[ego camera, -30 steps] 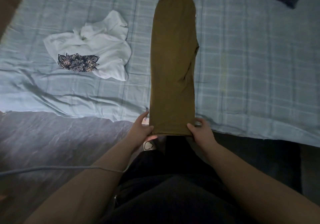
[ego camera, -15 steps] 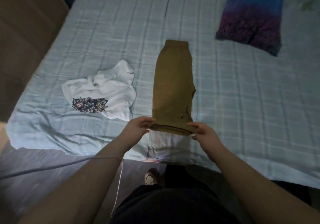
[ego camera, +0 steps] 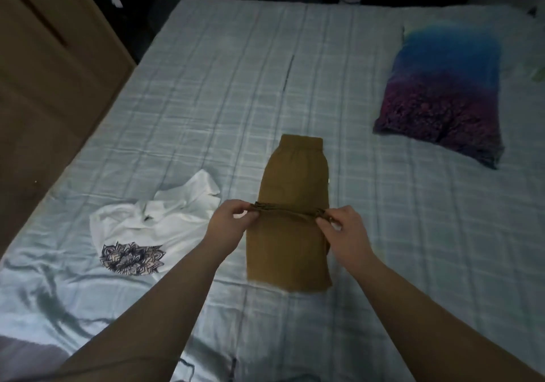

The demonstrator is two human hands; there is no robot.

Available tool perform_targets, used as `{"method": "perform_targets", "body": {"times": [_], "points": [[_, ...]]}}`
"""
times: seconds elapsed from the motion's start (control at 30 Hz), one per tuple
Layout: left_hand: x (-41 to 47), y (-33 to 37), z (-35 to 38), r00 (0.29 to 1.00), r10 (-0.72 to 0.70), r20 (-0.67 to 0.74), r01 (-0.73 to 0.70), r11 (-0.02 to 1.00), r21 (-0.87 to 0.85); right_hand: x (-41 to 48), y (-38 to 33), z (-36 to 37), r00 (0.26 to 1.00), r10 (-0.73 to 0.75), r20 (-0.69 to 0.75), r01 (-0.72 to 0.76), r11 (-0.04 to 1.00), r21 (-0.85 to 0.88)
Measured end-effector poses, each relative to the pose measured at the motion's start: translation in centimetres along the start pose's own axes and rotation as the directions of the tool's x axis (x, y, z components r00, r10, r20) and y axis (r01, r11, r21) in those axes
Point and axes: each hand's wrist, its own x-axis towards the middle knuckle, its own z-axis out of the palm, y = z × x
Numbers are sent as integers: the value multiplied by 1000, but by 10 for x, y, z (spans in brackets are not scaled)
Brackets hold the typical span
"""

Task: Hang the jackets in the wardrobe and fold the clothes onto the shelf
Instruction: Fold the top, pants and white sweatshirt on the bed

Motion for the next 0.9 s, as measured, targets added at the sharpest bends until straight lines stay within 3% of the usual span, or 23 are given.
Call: {"method": "perform_targets", "body": {"times": [0.2,0.47,0.63,0.9], "points": [[98,9,23,997,-7,73,11,998,-64,86,6,12,994,105,29,-107,990,95],[236,-13,71,994,26,108,-21,999,-41,201,56,57,955,262,-140,-222,943,247],[316,-36,95,993,8,117,-3,999,-48,275,92,83,953,222,-204,-197,971,134],[403,-52,136,994,68,-83,-48,974,223,361,125,110,942,83,-325,-130,983,-127]]}}
